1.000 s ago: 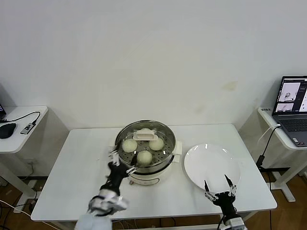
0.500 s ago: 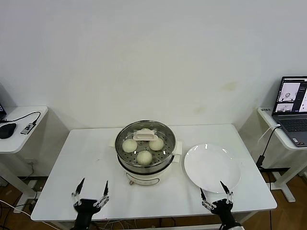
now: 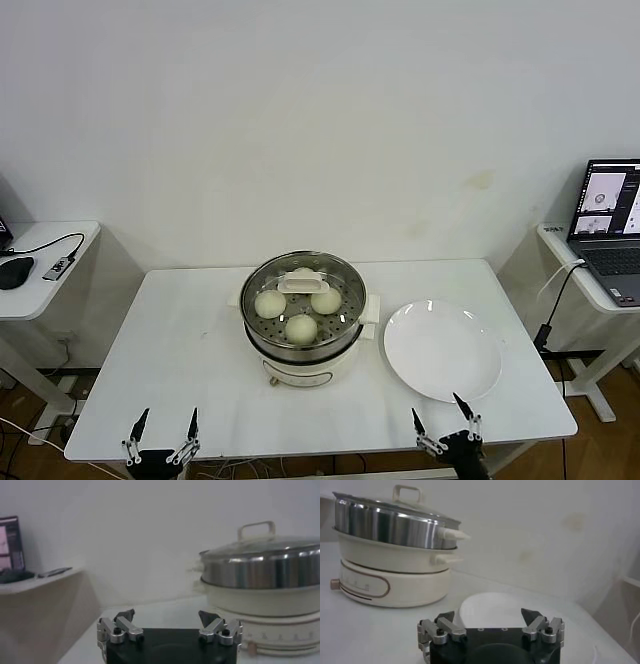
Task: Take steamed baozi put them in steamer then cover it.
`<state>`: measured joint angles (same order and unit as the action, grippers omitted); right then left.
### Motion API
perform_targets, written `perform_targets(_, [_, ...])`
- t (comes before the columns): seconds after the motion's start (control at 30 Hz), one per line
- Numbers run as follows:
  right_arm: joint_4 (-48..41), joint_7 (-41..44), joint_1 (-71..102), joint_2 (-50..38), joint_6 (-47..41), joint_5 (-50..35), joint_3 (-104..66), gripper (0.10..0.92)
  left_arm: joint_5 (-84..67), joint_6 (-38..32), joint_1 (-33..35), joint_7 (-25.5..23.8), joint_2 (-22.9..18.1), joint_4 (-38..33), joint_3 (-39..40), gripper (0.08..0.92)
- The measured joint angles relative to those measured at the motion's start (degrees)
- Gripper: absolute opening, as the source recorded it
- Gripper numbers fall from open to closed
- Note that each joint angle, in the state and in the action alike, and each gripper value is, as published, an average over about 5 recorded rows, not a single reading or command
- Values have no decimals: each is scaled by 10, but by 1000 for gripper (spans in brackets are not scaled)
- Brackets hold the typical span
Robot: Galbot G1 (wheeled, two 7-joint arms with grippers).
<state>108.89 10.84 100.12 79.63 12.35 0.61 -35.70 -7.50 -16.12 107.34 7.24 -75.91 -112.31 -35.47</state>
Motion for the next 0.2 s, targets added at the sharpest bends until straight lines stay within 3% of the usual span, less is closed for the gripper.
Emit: perform_targets(0.2, [6, 0, 6, -6, -8, -8, 3, 823, -7, -3, 2, -12, 1, 10, -13, 823])
